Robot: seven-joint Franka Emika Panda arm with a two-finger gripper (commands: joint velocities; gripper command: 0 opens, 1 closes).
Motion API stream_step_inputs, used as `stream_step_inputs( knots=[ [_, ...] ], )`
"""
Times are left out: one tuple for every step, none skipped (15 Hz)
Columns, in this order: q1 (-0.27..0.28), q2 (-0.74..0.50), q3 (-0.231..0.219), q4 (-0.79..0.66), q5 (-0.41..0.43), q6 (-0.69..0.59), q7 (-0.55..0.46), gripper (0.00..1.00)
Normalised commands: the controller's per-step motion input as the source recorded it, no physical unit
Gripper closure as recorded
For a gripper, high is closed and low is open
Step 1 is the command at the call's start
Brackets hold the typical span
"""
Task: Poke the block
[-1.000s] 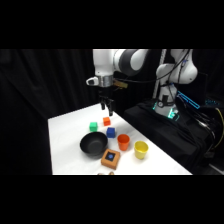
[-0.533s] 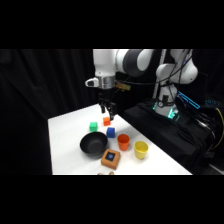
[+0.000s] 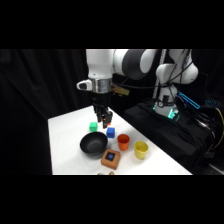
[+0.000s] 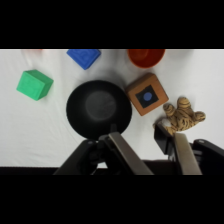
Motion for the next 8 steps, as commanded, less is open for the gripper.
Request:
stream_step_inputs(
  knots=[
    [0.054, 0.22, -0.001, 0.32, -0.116, -0.12, 0.15, 0.68],
    [0.057, 0.19, 0.003, 0.29, -0.107, -0.12, 0.15, 0.76],
    [0.061, 0.17, 0.004, 0.26, -0.11, -0.11, 0.14, 0.85],
    [0.068, 0.15, 0.007, 0.21, -0.12, -0.07, 0.15, 0.93],
    [0.071, 0.14, 0.013, 0.18, -0.12, -0.04, 0.14, 1.0],
    [0.085, 0.15, 0.021, 0.13, -0.131, 0.01, 0.16, 1.0],
    [0.101, 0.15, 0.027, 0.1, -0.152, 0.03, 0.18, 1.0],
    [0.124, 0.16, 0.038, 0.05, -0.175, 0.08, 0.21, 1.0]
  ],
)
